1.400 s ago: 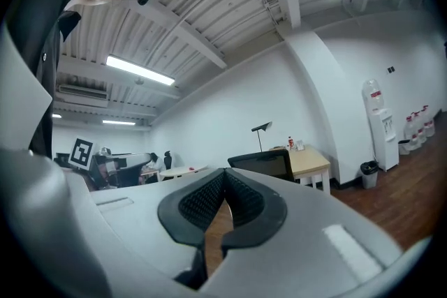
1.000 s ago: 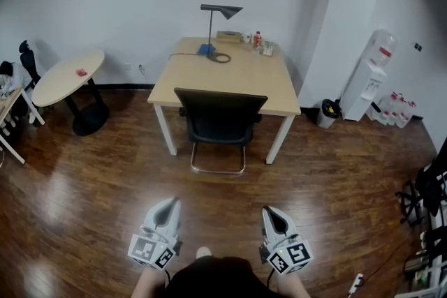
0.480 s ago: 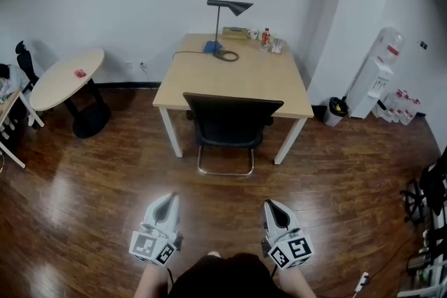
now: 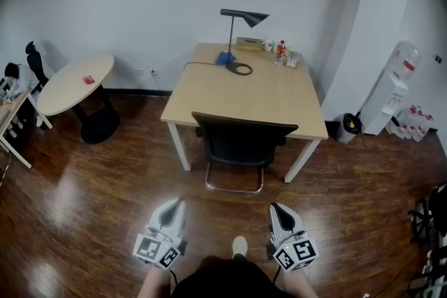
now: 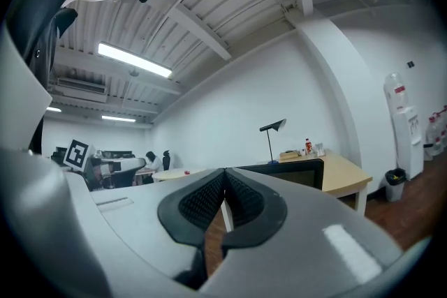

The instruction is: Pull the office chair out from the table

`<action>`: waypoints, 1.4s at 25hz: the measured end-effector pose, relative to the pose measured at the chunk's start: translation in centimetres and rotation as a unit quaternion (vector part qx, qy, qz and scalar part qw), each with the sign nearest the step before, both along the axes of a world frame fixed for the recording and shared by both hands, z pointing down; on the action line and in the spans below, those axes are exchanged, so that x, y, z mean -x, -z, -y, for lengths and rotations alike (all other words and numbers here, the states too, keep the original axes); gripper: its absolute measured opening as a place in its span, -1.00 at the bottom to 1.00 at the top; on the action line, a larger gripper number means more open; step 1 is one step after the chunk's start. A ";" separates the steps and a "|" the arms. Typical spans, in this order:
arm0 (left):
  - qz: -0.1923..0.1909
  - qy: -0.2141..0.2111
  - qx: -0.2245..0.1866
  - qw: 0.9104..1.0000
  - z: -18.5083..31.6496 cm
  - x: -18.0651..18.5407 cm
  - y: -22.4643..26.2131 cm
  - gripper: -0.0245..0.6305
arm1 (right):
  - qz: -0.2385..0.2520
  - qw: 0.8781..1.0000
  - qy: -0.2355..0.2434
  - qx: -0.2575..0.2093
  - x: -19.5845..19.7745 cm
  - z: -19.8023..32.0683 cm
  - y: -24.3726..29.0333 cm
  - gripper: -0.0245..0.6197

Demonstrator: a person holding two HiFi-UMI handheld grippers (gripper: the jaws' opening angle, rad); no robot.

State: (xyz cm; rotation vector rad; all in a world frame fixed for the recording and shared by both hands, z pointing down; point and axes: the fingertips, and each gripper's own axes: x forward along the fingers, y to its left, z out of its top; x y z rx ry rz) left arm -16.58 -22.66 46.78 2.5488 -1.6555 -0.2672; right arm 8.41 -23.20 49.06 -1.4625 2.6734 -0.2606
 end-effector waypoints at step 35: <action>0.058 0.005 -0.009 0.998 23.7 -8.0 -0.3 -0.92 | -0.090 0.994 0.054 -0.028 -7.2 23.5 0.3 -0.72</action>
